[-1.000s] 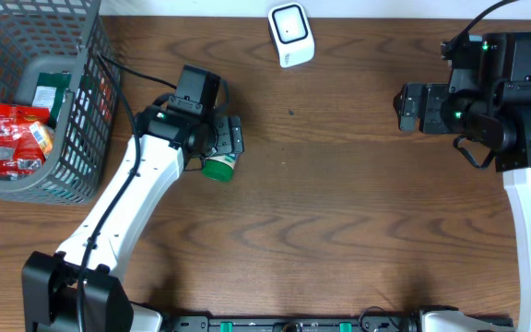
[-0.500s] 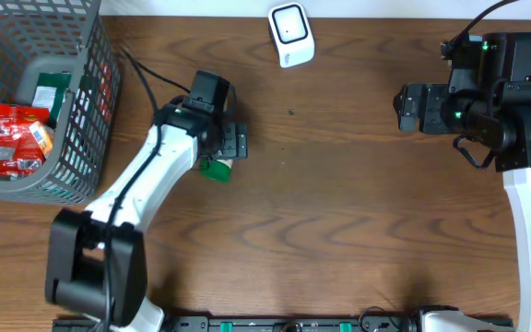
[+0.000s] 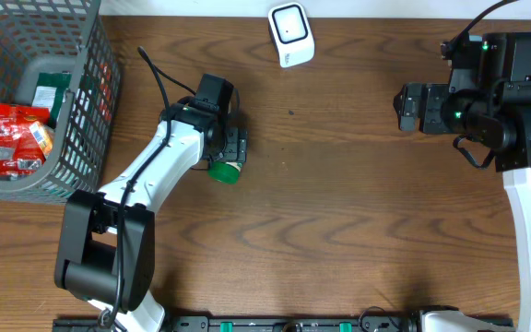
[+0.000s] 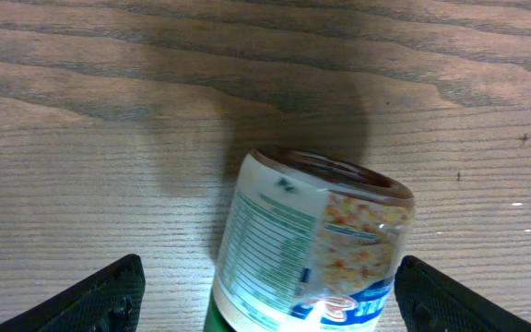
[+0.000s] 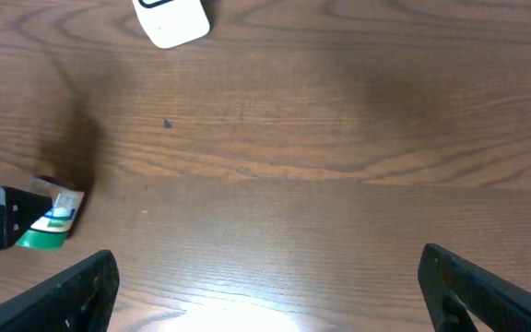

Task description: Scan the item barcode

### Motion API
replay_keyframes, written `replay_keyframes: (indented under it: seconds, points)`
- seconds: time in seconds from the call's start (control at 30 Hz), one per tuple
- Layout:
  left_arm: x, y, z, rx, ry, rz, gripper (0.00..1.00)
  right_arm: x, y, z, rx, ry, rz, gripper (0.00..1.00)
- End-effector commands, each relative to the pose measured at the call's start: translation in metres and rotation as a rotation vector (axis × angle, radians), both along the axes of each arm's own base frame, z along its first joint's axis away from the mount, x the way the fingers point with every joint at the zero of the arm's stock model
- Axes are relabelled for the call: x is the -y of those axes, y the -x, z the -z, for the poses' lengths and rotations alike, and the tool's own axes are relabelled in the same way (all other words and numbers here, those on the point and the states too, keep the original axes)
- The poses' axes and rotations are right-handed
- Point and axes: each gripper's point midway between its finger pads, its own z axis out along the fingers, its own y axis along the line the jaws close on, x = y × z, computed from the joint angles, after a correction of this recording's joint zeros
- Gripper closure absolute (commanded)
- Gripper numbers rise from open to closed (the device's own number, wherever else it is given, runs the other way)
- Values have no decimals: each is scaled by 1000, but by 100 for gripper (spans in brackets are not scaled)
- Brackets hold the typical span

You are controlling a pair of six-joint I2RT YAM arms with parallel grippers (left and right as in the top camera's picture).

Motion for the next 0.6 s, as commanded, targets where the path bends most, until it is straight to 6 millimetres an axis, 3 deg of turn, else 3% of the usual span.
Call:
replay_keyframes:
  seconds: [0.0, 0.57]
  points:
    - [-4, 0, 4, 2, -27, 7, 13, 1, -3, -5, 14, 0, -3, 1]
    - [-4, -2, 7, 12, -24, 6, 14, 1, -3, -5, 14, 0, -3, 1]
